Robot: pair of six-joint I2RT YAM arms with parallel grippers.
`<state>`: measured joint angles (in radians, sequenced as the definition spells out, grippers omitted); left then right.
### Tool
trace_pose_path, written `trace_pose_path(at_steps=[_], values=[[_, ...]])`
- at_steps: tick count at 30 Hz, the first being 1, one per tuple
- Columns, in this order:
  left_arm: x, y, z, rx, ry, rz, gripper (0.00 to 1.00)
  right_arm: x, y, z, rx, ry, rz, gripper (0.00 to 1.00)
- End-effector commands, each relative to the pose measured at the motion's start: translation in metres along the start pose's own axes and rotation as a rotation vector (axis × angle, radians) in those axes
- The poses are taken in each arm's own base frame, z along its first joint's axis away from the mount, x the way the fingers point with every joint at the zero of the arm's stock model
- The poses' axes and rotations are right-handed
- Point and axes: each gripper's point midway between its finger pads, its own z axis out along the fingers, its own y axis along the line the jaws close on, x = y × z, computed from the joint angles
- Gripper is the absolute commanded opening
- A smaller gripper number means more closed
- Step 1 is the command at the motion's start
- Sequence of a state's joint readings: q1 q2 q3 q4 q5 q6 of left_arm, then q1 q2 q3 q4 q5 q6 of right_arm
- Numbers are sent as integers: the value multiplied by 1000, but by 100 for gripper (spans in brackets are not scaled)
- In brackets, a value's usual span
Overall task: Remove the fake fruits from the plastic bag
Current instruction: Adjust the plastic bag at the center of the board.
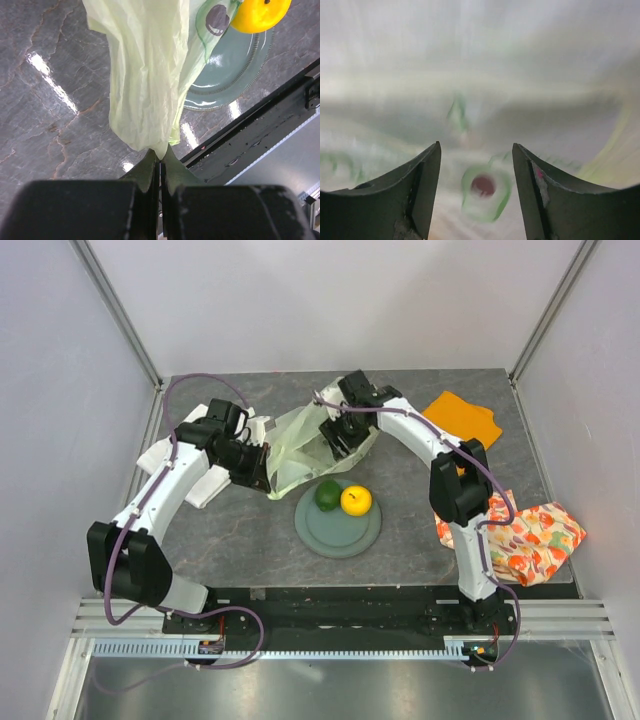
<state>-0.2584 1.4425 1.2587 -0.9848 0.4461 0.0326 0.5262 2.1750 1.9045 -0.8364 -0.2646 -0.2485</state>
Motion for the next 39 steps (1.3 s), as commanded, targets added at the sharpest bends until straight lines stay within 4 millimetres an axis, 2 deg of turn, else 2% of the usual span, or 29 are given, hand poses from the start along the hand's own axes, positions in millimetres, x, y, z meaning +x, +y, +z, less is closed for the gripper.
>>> trace_pose_path(at_steps=[1, 2, 4, 6, 8, 10, 12, 16, 19, 22, 26, 31, 34, 35, 36, 37, 38, 39], values=[[-33, -3, -15, -6, -82, 66, 2, -65, -37, 0, 152, -138, -33, 68], [-38, -5, -16, 6, -92, 72, 2, -74, -55, -6, 237, -150, -35, 70], [-48, -8, -20, 13, -119, 85, 1, -74, -83, 0, 336, -149, -13, 76], [-52, -8, -18, 16, -124, 90, 2, -84, -105, -5, 413, -197, 4, 79], [-55, -6, -15, 14, -128, 92, 2, -88, -113, -4, 415, -228, 13, 80], [-57, -6, -13, 16, -128, 91, 2, -104, -99, -5, 332, -284, 5, 81], [-59, -5, -12, 16, -127, 87, 2, -110, -79, -6, 243, -309, 11, 78], [-63, 0, -9, -3, -122, 84, 2, -121, -18, -5, 65, -335, -24, 77], [-62, 1, -8, -3, -117, 83, 2, -128, 5, 3, 5, -347, 16, 79], [-58, 0, -7, 3, -106, 79, 2, -136, 13, 16, -23, -366, 97, 86], [-50, -1, -6, 13, -85, 82, 2, -147, 10, 25, 2, -400, 154, 93], [-37, -13, -5, 86, -62, 79, 2, -146, -1, 43, 40, -391, 174, 92], [-31, -18, -6, 118, -50, 85, 2, -138, -6, 43, 55, -365, 163, 90], [-30, -18, -6, 115, -48, 91, 1, -133, -7, 40, 60, -349, 142, 89], [-31, -18, -8, 116, -51, 99, 2, -135, -14, 23, 79, -362, 134, 88], [-31, -20, -9, 128, -52, 115, 2, -115, -21, 27, 104, -312, 129, 87], [-29, -23, -10, 138, -46, 122, 1, -102, -30, 21, 136, -281, 127, 86], [-28, -24, -11, 147, -44, 127, 2, -97, -48, -8, 180, -296, 149, 84]])
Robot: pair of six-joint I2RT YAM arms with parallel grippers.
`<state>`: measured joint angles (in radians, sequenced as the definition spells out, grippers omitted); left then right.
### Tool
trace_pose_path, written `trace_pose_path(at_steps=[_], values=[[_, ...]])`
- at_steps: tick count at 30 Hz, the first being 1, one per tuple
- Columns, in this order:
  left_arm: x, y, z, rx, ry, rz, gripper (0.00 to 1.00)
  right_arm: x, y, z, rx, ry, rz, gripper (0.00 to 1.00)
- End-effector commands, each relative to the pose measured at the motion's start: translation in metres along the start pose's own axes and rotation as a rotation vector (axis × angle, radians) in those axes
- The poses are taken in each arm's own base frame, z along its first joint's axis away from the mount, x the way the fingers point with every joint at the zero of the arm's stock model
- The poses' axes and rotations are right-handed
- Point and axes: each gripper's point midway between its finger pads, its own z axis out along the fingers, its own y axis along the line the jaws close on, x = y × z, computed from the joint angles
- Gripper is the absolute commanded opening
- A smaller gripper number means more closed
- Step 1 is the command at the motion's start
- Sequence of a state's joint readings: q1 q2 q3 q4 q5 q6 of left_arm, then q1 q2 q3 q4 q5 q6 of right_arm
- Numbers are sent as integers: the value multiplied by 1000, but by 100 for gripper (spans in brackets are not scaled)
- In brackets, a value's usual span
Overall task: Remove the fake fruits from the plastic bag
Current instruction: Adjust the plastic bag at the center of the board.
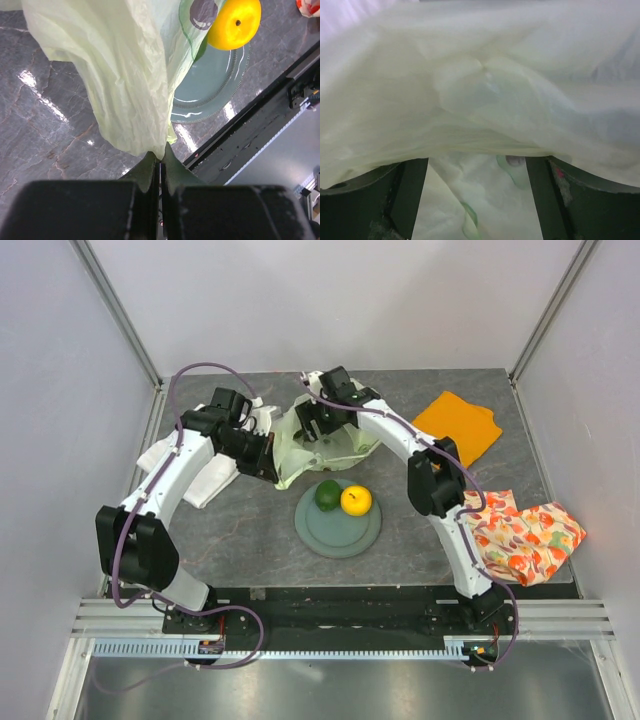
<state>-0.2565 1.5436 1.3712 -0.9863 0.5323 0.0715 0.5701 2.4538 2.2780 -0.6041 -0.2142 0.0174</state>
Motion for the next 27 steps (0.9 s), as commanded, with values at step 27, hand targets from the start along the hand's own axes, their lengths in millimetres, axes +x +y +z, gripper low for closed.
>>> trace_pose_path(at_steps=[27], values=[[-56, -28, 9, -30, -44, 213, 2, 52, -30, -107, -40, 86, 74, 73]])
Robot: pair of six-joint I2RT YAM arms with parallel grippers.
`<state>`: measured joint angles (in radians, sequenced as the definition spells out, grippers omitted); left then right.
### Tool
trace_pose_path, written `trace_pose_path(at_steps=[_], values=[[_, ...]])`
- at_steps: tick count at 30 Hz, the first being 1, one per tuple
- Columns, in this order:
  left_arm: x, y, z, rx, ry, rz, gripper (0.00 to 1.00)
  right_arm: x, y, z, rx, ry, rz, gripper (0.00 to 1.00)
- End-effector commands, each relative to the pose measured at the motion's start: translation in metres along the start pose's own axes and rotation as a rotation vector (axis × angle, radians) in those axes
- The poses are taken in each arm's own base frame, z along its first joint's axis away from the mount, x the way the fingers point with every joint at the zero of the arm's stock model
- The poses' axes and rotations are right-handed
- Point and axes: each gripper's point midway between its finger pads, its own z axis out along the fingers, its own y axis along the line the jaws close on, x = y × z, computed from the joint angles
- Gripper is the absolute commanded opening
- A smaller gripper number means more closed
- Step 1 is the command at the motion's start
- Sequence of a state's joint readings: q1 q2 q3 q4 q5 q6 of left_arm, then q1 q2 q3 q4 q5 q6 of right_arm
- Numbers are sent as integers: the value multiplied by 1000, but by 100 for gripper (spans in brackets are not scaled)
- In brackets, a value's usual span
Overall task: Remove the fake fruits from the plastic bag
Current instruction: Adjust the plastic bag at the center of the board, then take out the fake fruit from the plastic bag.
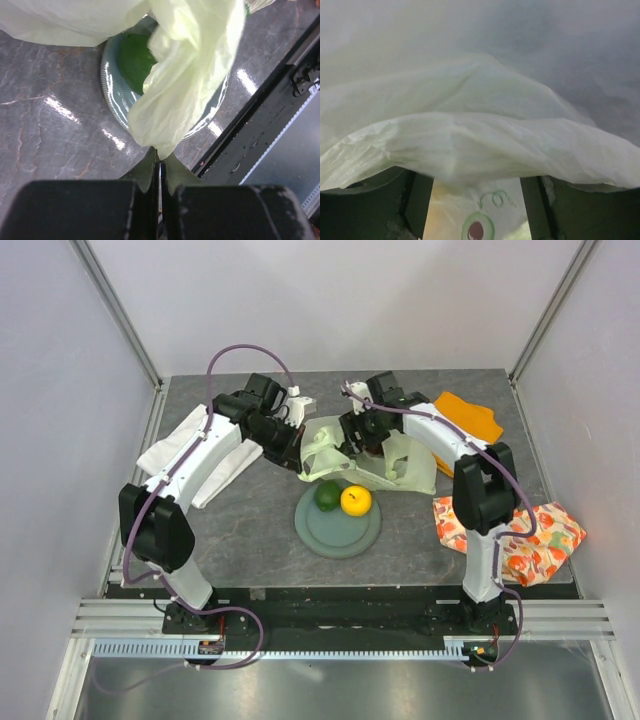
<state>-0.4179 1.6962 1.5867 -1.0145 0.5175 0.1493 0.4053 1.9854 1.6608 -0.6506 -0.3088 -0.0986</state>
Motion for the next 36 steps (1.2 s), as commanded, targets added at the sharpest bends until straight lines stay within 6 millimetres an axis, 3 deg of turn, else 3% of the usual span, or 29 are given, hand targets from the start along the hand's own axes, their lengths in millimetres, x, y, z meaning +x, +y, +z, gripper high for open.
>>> trace_pose_path(at_steps=[1, 5, 6, 10, 17, 23, 24, 25, 28, 30, 33, 34, 36], values=[[-16, 22, -20, -100, -74, -18, 2, -42, 14, 13, -31, -81, 19, 76], [-14, 37, -24, -102, -80, -61, 2, -52, 10, 41, 13, -79, 81, 88], [-13, 37, -23, -97, -76, -66, 2, -62, 13, 42, 26, -100, 86, 90], [-12, 34, -21, -76, -72, -66, 1, -72, 11, 62, 72, -114, 108, 98], [-7, 37, -20, -86, -60, -74, 2, -63, -5, 97, 196, -91, 130, 98], [-5, 38, -20, -93, -57, -71, 2, -63, -27, 103, 314, -104, 143, 96], [-6, 38, -20, -95, -60, -69, 2, -63, -28, 104, 316, -108, 138, 94], [-6, 38, -20, -96, -62, -68, 1, -67, -26, 104, 303, -122, 133, 85], [-6, 38, -20, -99, -63, -67, 2, -72, -22, 104, 278, -134, 100, 68], [-6, 39, -20, -101, -65, -69, 2, -78, -20, 96, 267, -142, 60, 63], [-12, 39, -20, -98, -79, -69, 2, -82, -6, 66, 217, -136, -2, 54], [-17, 40, -20, -98, -88, -67, 2, -94, 1, 38, 204, -179, -14, 53], [-24, 40, -19, -93, -103, -63, 2, -82, 10, 20, 158, -158, -49, 52]])
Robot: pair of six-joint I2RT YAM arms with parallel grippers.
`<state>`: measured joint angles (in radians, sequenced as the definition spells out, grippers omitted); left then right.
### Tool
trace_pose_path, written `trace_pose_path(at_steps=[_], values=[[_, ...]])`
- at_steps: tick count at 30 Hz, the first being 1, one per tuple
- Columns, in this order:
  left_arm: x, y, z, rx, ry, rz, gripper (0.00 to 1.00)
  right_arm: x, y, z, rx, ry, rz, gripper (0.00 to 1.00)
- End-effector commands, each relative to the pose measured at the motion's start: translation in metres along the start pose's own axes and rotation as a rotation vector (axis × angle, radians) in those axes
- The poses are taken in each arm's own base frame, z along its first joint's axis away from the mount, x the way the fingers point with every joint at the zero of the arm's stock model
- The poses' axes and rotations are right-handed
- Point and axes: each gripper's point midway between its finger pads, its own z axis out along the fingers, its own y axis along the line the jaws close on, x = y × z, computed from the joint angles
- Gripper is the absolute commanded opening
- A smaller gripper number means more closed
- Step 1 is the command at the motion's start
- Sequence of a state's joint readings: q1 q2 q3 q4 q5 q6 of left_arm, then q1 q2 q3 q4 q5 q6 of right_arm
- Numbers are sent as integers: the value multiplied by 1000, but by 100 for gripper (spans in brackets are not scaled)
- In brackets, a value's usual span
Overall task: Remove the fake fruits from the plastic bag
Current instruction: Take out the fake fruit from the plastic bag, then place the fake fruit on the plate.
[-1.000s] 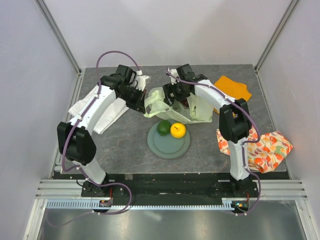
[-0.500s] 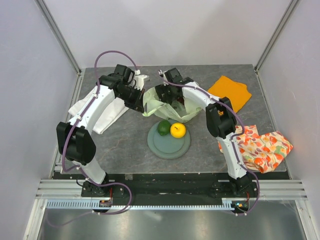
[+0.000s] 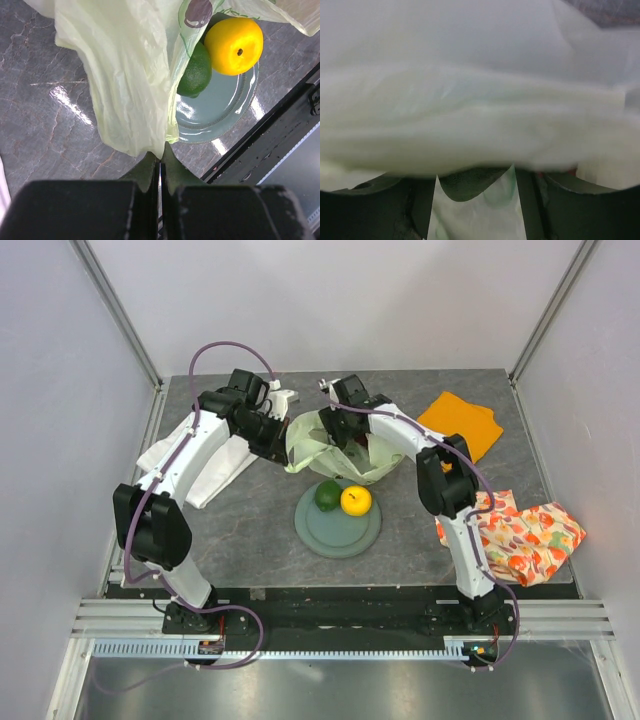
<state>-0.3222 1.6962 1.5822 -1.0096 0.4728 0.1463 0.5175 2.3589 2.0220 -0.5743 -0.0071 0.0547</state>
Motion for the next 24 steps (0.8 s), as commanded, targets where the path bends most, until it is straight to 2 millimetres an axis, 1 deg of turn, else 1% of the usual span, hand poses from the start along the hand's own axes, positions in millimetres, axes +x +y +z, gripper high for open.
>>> trace_pose_path(at_steps=[1, 2, 3, 4, 5, 6, 7, 8, 9, 10, 11, 12, 13, 14, 15, 16, 18, 19, 20, 21, 22, 23, 24], values=[[-30, -1, -3, 3, -84, 15, 1, -49, 10, -112, -94, -166, -117, 52], [-34, -2, -3, 7, -90, 16, 1, -37, 14, -119, -137, -142, -132, 52], [-37, -2, -3, 8, -96, 19, 1, -30, 15, -130, -153, -129, -145, 52], [-43, -1, -3, 10, -104, 22, 2, -35, 16, -154, -159, -163, -183, 51], [-45, -2, -3, 15, -108, 23, 2, -18, 16, -157, -169, -132, -193, 51], [-48, -2, -3, 22, -113, 24, 2, -11, 20, -164, -196, -131, -207, 50], [-52, -5, -4, 29, -122, 29, 2, 3, 22, -177, -211, -127, -227, 50], [-55, -5, -2, 43, -123, 22, 2, 10, 25, -183, -230, -126, -240, 50], [-57, -7, -2, 51, -127, 21, 2, 16, 32, -190, -273, -136, -255, 50], [-61, -10, -4, 59, -136, 16, 2, 22, 37, -205, -303, -156, -271, 50], [-63, -10, -5, 62, -142, 15, 2, 23, 41, -212, -327, -175, -298, 50], [-66, -13, -8, 66, -152, 16, 2, 21, 52, -230, -378, -217, -327, 50], [-69, -13, -10, 66, -162, 16, 2, 29, 64, -234, -415, -212, -365, 51], [-73, -16, -13, 74, -174, 22, 2, 34, 72, -237, -437, -211, -440, 51], [-77, -17, -16, 75, -187, 28, 1, 46, 80, -240, -461, -178, -477, 51], [-79, -19, -17, 77, -194, 30, 2, 56, 98, -245, -506, -167, -524, 51], [-84, -20, -22, 76, -214, 41, 1, 64, 112, -246, -541, -154, -562, 51], [-85, -19, -24, 65, -219, 49, 2, 67, 123, -244, -562, -143, -584, 51], [-86, -18, -25, 58, -223, 55, 2, 71, 126, -241, -567, -123, -601, 51], [-88, -18, -27, 49, -231, 62, 2, 76, 129, -230, -573, -92, -629, 51], [-88, -15, -29, 34, -233, 65, 2, 75, 138, -229, -579, -86, -669, 51], [-89, -15, -31, 27, -237, 68, 2, 84, 141, -226, -587, -44, -687, 50], [-89, -16, -33, 21, -240, 75, 1, 91, 145, -216, -589, -2, -705, 50]])
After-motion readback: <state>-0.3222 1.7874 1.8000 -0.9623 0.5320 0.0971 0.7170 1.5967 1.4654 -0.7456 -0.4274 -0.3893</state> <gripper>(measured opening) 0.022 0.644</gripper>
